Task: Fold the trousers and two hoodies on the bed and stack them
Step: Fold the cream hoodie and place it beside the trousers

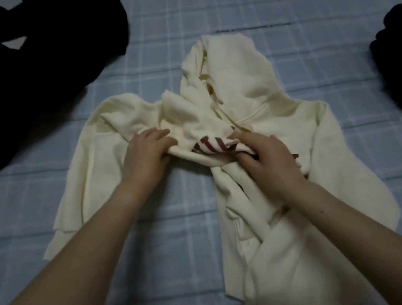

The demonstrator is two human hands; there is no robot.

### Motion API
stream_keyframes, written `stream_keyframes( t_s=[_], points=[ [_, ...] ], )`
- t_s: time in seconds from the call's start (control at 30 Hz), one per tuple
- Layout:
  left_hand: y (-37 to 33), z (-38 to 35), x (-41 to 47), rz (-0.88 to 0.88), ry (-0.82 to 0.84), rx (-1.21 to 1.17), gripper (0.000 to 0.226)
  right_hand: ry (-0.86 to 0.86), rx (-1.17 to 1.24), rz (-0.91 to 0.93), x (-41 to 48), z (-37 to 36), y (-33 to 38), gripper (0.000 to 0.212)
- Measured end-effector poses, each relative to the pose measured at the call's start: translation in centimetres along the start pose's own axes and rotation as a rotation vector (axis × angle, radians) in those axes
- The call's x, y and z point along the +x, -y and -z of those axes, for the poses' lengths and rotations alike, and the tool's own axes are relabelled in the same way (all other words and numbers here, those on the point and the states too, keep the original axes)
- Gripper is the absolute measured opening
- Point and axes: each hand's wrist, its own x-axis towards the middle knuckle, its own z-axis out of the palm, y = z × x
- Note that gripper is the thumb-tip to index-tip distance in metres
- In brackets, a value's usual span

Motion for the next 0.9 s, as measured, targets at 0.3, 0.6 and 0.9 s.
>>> stream_keyframes(
  t_s=[0.3, 0.6, 0.9],
  points=[
    [-1.3, 0.4, 7.3, -0.184, 0.029, -0.255, 0.044, -0.228, 0.016, -0.205, 3.3, 3.8, -4.6, 0.028],
    [-1.0, 0.2, 3.6, -0.112, 0.013, -0.206, 0.062, -0.225, -0.215, 0.102, -2.8, 0.9, 1.0, 0.057],
    [-5.8, -4.3, -8.4, 0.237, -0.022, -0.726, 0.041, 0.040, -0.318, 0.018, -7.8, -6.0, 2.5, 0.048]
  ],
)
